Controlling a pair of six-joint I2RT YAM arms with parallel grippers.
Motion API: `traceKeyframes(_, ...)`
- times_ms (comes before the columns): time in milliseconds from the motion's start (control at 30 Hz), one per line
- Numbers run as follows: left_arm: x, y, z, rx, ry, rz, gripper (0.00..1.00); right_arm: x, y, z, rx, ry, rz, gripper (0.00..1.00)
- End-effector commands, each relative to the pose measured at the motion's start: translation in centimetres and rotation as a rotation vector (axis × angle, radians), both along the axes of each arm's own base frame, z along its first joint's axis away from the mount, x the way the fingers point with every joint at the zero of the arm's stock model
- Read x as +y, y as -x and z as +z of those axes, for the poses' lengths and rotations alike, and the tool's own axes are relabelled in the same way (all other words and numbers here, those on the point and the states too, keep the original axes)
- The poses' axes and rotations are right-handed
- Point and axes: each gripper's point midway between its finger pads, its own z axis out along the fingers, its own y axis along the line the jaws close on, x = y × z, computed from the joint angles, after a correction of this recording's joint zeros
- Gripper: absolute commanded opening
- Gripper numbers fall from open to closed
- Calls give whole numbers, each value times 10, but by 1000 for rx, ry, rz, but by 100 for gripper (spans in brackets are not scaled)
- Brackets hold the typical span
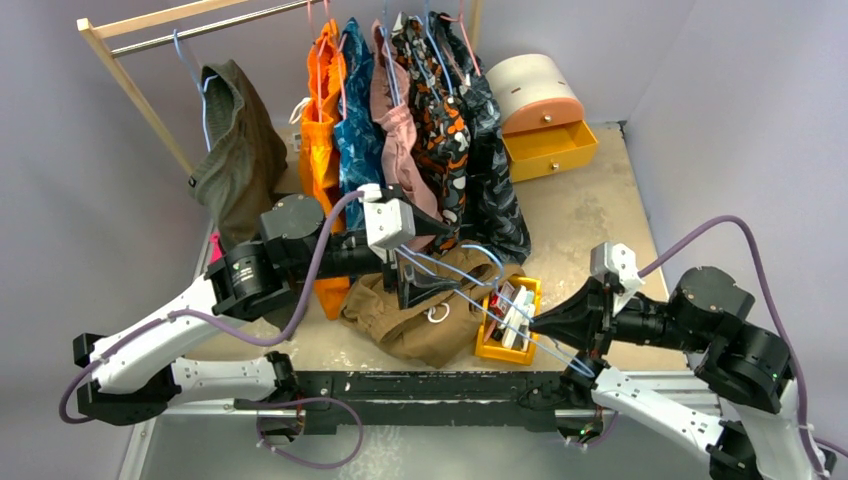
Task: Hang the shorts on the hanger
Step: Hang the shorts on the hanger.
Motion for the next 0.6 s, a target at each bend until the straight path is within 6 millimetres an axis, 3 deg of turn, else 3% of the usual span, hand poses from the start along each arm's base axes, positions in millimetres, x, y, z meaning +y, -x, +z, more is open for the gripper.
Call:
traceKeyframes(0,-1,18,13,-135,22,-124,80,17,3,9,-32,-29,102,0)
traceKeyframes(400,-13,32,-15,-119,-41,-249,68,30,3,11,-42,-40,165,0)
traceKeyframes(567,-14,37,-24,-108,-68,-282,57,34,2,13,-44,-45,180,0)
